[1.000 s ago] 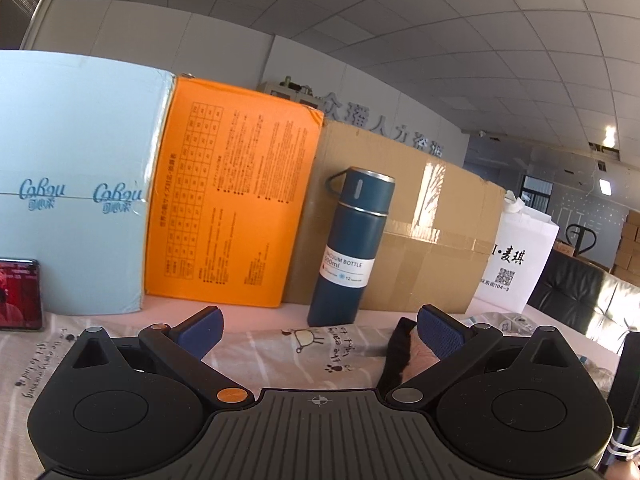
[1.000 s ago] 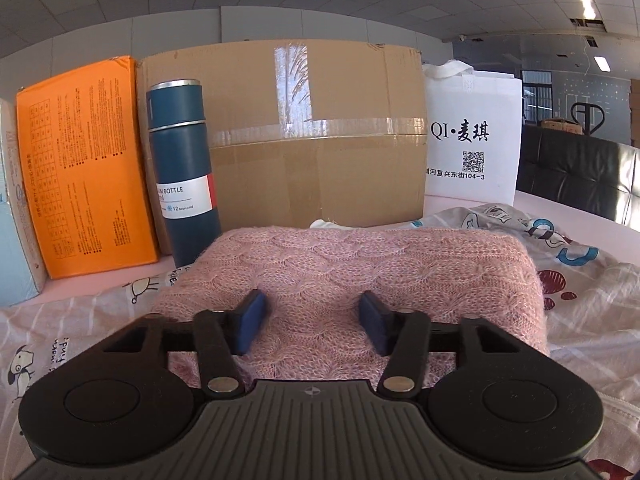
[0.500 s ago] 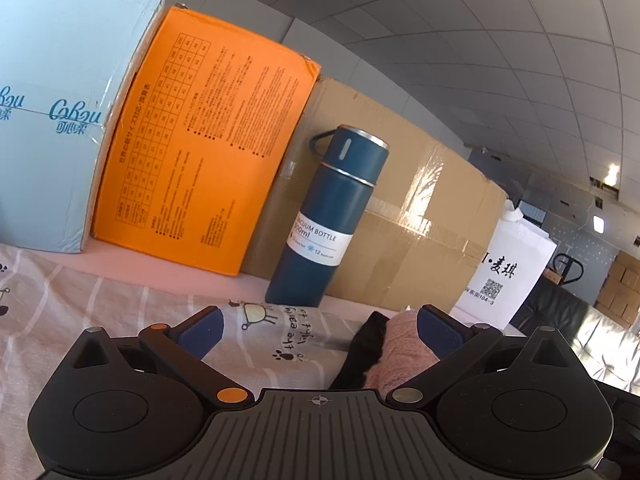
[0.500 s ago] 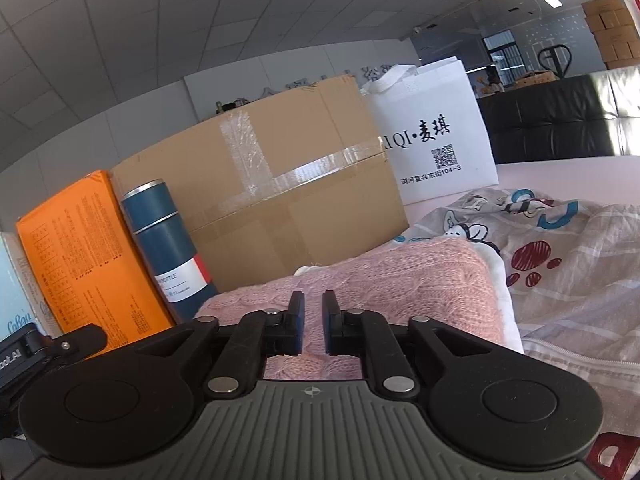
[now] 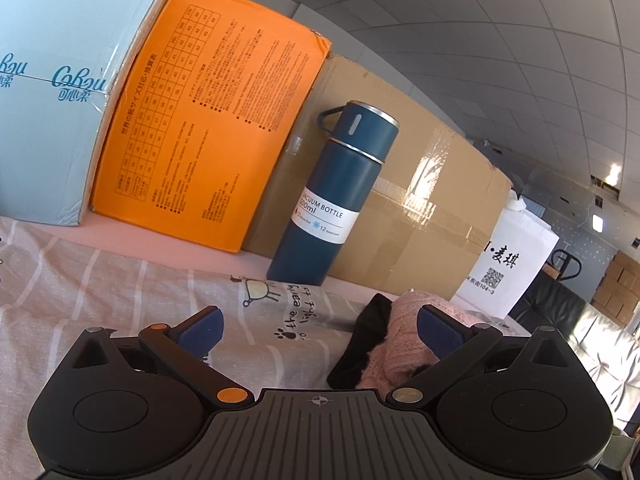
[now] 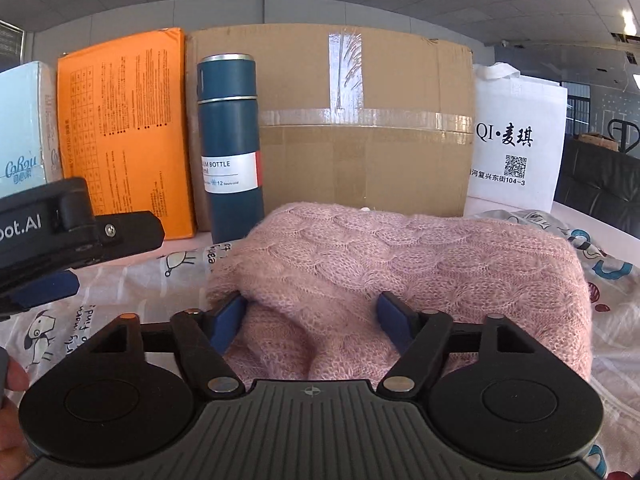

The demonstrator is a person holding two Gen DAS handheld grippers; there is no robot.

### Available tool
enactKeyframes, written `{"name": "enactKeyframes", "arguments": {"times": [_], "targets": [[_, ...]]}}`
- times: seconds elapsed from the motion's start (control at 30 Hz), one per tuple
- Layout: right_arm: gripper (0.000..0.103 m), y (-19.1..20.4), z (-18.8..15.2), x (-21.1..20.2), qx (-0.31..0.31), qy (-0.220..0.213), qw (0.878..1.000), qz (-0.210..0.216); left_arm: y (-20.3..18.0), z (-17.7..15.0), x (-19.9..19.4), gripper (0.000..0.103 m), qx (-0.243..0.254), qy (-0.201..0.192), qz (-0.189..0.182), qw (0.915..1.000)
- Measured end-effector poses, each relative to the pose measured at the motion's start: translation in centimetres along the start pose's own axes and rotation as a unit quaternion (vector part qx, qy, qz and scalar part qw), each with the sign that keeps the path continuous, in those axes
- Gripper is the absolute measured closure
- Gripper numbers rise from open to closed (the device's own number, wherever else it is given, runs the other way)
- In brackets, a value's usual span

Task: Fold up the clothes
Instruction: 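Move both open tools down toward the pink knit sweater, then grasp the pink sweater with the right tool while the left tool grasps it too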

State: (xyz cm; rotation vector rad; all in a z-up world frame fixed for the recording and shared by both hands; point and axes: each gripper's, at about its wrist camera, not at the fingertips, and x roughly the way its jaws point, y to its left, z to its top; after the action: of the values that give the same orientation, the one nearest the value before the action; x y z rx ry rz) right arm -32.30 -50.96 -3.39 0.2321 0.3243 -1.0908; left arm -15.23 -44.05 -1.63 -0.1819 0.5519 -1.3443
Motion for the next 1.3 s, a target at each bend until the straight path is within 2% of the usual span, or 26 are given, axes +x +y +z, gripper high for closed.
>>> {"name": "enactKeyframes", "arguments": {"times": [0.03,0.07,0.13,0.2,0.33,0.47,0.53,0.57,0.67,0.73,0.77,0.8,0.9,1.03,1.1,1.17,1.3], "targets": [[0.074,-0.4,-0.1,-0.2,0.012,-0.007,1.0,-0.002,0.0,0.0,0.0,0.0,-0.001,0.001,-0.003,1.0],[0.082,-1.0,0.0,-0.4,0.029,-0.012,1.0,-0.005,0.0,0.0,0.1,0.0,-0.003,0.004,-0.005,1.0],[0.089,-2.3,0.1,-1.0,0.07,-0.025,0.997,-0.002,-0.2,-0.1,0.4,0.0,-0.002,0.011,-0.01,0.9999],[0.09,-3.6,0.3,-2.1,0.106,-0.05,0.993,-0.004,-0.4,-0.3,0.8,0.0,0.004,0.019,-0.015,0.9997],[0.09,-5.9,0.6,-4.3,0.162,-0.112,0.98,-0.02,-2.6,-1.4,2.1,0.0,0.065,0.051,-0.03,0.9961],[0.09,-8.2,0.6,-5.5,0.219,-0.142,0.965,-0.025,-4.9,-2.5,3.4,0.001,0.129,0.084,-0.045,0.9871],[0.09,-8.6,0.5,-5.8,0.23,-0.15,0.961,-0.021,-6.1,-3.1,4.0,0.005,0.16,0.1,-0.052,0.9807],[0.09,-8.7,0.5,-5.9,0.233,-0.153,0.96,-0.02,-6.7,-3.3,4.3,0.012,0.176,0.108,-0.056,0.9769],[0.09,-8.6,0.5,-5.9,0.233,-0.154,0.96,-0.012,-8.2,-4.2,5.2,0.049,0.218,0.13,-0.062,0.9652],[0.09,-8.3,0.5,-5.9,0.228,-0.152,0.962,-0.005,-8.2,-4.3,4.8,0.068,0.222,0.12,-0.071,0.965],[0.09,-8.1,0.5,-5.9,0.225,-0.154,0.962,-0.002,-8.2,-4.2,4.4,0.081,0.221,0.111,-0.078,0.9659],[0.09,-8.0,0.4,-6.0,0.223,-0.159,0.962,0.001,-8.1,-4.2,4.0,0.083,0.22,0.103,-0.086,0.9662],[0.09,-7.6,0.2,-7.2,0.212,-0.202,0.956,0.025,-8.4,-4.0,2.6,0.086,0.224,0.071,-0.094,0.9674],[0.09,-6.1,-0.4,-8.9,0.165,-0.272,0.946,0.056,-8.7,-2.1,-0.8,0.087,0.233,-0.007,-0.088,0.9684],[0.09,-5.8,-0.7,-9.6,0.157,-0.293,0.939,0.09,-8.9,-1.1,-2.6,0.087,0.237,-0.047,-0.084,0.9667],[0.09,-5.6,-0.9,-10.3,0.146,-0.309,0.933,0.116,-7.8,-0.4,-4.7,0.087,0.236,-0.057,-0.075,0.9671],[0.09,-4.1,-1.4,-11.6,0.089,-0.335,0.927,0.139,-5.2,0.8,-8.8,0.087,0.234,-0.07,-0.055,0.9681]]}}
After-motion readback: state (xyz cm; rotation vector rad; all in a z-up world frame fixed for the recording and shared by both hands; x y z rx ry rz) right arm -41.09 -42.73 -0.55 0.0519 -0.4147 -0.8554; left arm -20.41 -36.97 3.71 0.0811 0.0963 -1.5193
